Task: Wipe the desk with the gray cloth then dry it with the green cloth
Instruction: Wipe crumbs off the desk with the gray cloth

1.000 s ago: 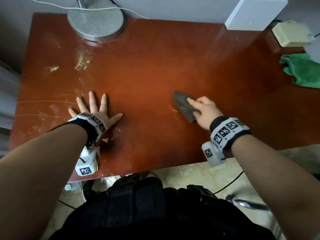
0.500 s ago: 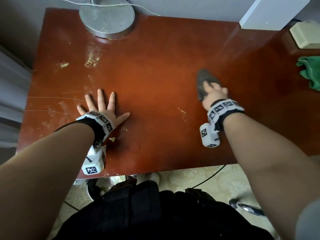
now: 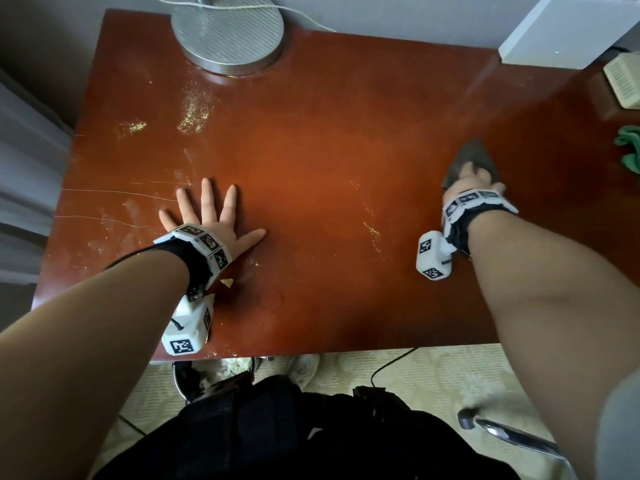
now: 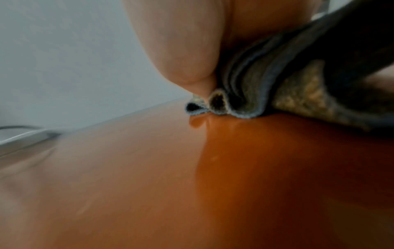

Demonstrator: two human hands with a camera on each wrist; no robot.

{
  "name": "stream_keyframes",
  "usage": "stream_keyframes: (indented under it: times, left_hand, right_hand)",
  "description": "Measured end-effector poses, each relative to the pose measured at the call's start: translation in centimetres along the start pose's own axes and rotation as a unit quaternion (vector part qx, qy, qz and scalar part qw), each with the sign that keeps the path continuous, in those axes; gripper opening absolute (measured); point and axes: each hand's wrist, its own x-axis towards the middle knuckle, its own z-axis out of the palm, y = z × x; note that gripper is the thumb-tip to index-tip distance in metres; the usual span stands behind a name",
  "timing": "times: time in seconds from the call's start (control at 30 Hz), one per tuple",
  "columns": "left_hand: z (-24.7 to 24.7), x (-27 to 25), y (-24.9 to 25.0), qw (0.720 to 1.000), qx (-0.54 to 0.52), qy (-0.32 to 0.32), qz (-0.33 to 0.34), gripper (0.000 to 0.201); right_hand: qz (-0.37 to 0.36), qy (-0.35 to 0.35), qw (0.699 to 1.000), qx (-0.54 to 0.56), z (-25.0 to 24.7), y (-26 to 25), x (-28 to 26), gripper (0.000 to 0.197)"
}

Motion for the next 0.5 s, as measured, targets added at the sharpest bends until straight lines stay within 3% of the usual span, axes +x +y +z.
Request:
stream_keyframes:
  times: [0.07,0.13,0.23,0.3,0.33,0.4,0.5]
  left_hand:
    - [-0.1,0.0,0.1,1.0,0.0,-0.002,-0.001,0.092]
    - [-0.1,0.0,0.0,1.0,0.0,-0.002,0.0,0.092]
    - [-0.1,-0.1,-0.1,1.0,-0.005,-0.002,0.001,0.092]
    - [-0.1,-0.1,-0.1,1.0,-0.006,0.002,0.003,0.091]
    - [-0.1,-0.1,-0.1,1.0,-0.007,0.004,0.005,0.091]
    - [0.0,-0.2,-0.1,1.0,-0.008,0.008,0.007,0.091]
    - [0.1,-0.2,-0.1,1.0,-0.005,0.012,0.007,0.091]
  right_hand:
    - [-0.067,0.004,0.997,0.023,-0.3,-1.8,-1.2,0.073]
    - [-0.182,-0.015,0.983,0.006,0.2,-3.2,-3.4,0.072]
    - [-0.368,-0.052,0.928,-0.035,2.0,-4.0,-7.8,0.064]
    - [-0.454,-0.071,0.887,-0.037,2.9,-3.4,-9.9,0.058]
    - [-0.464,-0.069,0.883,-0.015,2.8,-2.9,-10.3,0.058]
    - [-0.415,-0.023,0.907,0.061,2.1,-2.3,-9.5,0.059]
    - [-0.206,0.01,0.965,0.164,1.4,-2.0,-6.8,0.06]
